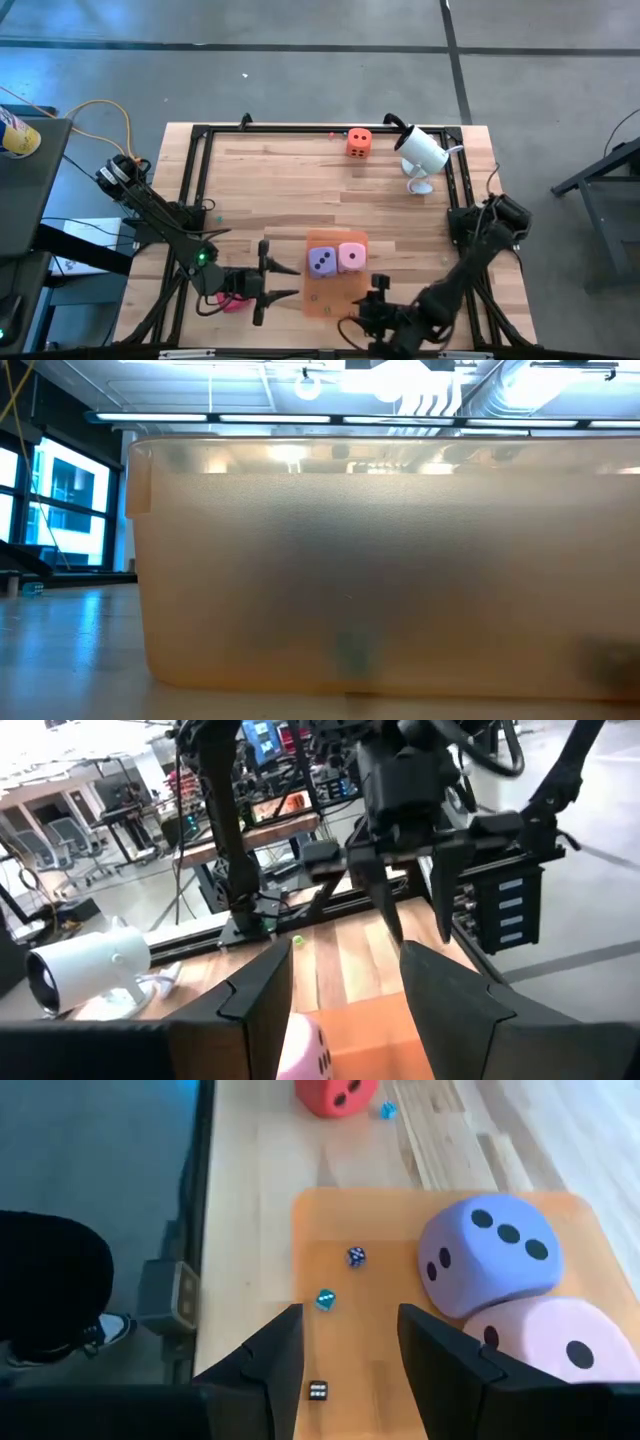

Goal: Pick & Place Dice
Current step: Put the large red dice into the orange bin

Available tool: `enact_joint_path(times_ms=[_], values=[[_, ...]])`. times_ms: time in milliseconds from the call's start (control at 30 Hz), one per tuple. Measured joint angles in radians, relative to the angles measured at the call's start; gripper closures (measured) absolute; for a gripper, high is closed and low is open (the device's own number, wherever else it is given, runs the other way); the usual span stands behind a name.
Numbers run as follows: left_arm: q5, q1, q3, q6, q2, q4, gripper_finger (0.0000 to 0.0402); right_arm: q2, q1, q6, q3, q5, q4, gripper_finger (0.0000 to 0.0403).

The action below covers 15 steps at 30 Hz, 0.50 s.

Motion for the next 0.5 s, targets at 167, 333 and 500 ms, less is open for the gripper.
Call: enact_joint_path(times_ms=[167, 333, 500], values=[[0.0, -0.007, 0.0, -0.03, 0.0, 0.0, 0.0222, -0.011, 0.056, 0.02, 0.0, 0.099, 0.0, 0.0252], [-0.001, -0.008, 0.0, -0.072, 0.0, 0.0, 0.0222, -0.01, 0.103, 0.043, 0.0, 0.17, -0.001, 0.0252], [-0.007, -0.008, 0.0, -0.094, 0.0, 0.0, 0.0222, -0.01, 0.138, 0.064, 0.0, 0.253, -0.02, 0.0252]])
